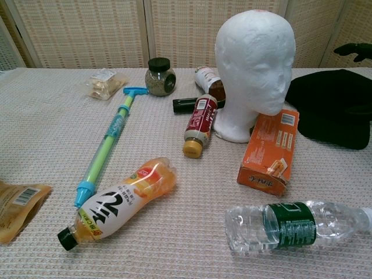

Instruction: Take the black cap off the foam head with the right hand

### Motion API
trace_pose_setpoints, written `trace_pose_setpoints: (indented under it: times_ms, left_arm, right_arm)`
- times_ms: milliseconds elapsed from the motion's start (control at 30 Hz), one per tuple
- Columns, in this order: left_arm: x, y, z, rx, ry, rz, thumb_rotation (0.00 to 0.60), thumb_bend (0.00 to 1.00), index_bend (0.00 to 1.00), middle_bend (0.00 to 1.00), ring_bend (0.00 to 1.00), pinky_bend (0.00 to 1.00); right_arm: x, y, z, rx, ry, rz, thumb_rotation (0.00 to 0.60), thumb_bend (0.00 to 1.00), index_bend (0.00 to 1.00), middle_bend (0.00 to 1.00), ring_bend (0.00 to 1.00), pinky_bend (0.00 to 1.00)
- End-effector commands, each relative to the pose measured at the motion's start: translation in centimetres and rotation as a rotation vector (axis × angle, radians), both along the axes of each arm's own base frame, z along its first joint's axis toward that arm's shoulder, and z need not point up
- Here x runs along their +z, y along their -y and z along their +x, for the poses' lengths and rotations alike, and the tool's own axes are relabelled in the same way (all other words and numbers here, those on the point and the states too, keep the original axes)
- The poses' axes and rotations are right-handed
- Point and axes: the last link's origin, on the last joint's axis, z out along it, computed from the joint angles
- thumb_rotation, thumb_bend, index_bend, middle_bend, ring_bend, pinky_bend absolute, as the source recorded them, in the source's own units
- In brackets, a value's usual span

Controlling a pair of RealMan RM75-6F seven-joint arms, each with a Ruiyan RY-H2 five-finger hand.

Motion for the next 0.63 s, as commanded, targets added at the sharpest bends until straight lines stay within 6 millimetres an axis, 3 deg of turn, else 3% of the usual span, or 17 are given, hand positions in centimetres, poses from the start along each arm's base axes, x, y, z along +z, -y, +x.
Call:
trace_pose_setpoints:
  times_ms: [33, 200, 400, 500, 633]
  left_arm:
    - [0.0, -0.1, -0.3, 0.005, -0.002, 0.009, 0.600, 0.17, 0.12, 0.14, 0.15, 0.15]
    - [0.0, -0.3, -1.0, 0.025, -0.017, 0.033, 0.600, 0.17, 0.12, 0.14, 0.15, 0.15]
    - [0.0, -0.4, -1.5, 0.049, -0.025, 0.066, 0.600, 0.17, 0.12, 0.14, 0.15, 0.14]
    - [0.1, -0.3, -1.6, 0.054, -0.022, 0.075, 0.600, 0.17, 0.12, 0.14, 0.15, 0.14]
    - [0.2, -0.1, -1.5, 0.057, -0.017, 0.082, 0.600, 0.17, 0.12, 0.14, 0.15, 0.14]
  right_arm:
    - [3.1, -3.9, -0.7, -0.043, 0.012, -0.065, 0.452, 0.00, 0.01, 0.15, 0.18, 0.39]
    - [5.6, -9.6, -2.0, -0.125, 0.005, -0.125, 0.462, 0.03, 0.05, 0.19, 0.20, 0.40]
    - [7.8, -15.7, -3.2, -0.200, 0.038, -0.233, 0.480, 0.04, 0.05, 0.19, 0.14, 0.40]
    - [8.4, -17.9, -3.7, -0.232, 0.053, -0.272, 0.482, 0.04, 0.05, 0.19, 0.13, 0.40]
    - [8.8, -19.1, -4.0, -0.252, 0.066, -0.288, 0.483, 0.04, 0.05, 0.19, 0.13, 0.40]
